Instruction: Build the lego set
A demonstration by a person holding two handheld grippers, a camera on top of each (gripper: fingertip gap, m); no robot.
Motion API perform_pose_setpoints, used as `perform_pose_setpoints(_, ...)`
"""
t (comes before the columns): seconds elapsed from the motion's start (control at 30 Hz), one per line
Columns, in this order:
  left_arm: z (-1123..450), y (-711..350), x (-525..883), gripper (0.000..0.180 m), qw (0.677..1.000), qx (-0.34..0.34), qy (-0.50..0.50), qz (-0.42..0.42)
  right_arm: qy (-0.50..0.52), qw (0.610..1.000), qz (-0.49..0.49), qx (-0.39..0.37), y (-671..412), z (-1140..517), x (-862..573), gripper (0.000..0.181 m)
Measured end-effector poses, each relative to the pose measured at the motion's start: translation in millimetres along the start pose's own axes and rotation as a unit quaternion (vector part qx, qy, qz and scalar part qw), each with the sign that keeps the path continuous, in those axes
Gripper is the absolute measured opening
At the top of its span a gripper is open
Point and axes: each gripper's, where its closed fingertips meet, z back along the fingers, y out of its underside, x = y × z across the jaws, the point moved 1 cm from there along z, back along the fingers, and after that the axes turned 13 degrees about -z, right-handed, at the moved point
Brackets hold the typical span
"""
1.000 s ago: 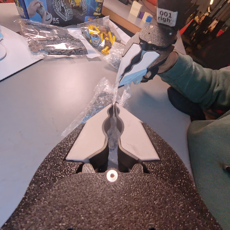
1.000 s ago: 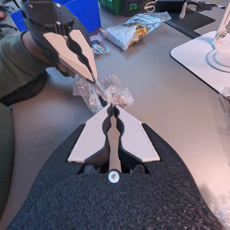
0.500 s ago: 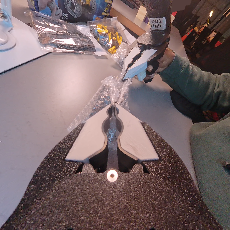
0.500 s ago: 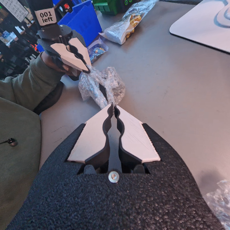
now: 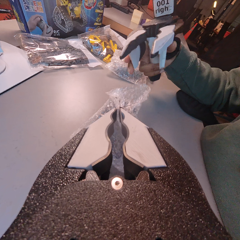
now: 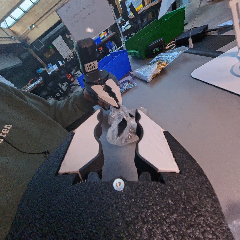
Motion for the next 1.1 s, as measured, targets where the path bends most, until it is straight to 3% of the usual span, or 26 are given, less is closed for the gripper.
perform_pose_setpoints(0.1, -2, 2, -2, 0.003, 1.000, 0.006, 0.002, -0.004, 0.084, 0.996, 0.042, 0.003, -4, 9, -18, 0.044)
perform_pose_setpoints(0.3, -2, 0, -2, 0.004, 1.000, 0.003, 0.002, 0.000, 0.205, 0.957, 0.126, 0.163, 55, -24, -43, 0.038)
perform_pose_setpoints(0.5, 3, -25, -3, 0.027, 0.999, -0.042, -0.019, -0.018, 0.234, 0.944, 0.163, 0.165, 58, -38, -50, 0.019)
perform_pose_setpoints(0.7, -30, 1, -5, 0.035, 0.988, 0.112, -0.050, -0.096, 0.245, 0.937, 0.205, 0.143, 50, -43, -42, 0.014)
perform_pose_setpoints(0.9, -41, 22, 6, 0.006, 0.950, 0.220, -0.107, -0.194, 0.274, 0.925, 0.222, 0.140, 46, -39, -43, 0.016)
perform_pose_setpoints(1.1, -34, 18, 13, 0.000, 0.952, 0.216, -0.113, -0.187, 0.280, 0.925, 0.213, 0.147, 49, -38, -44, 0.001)
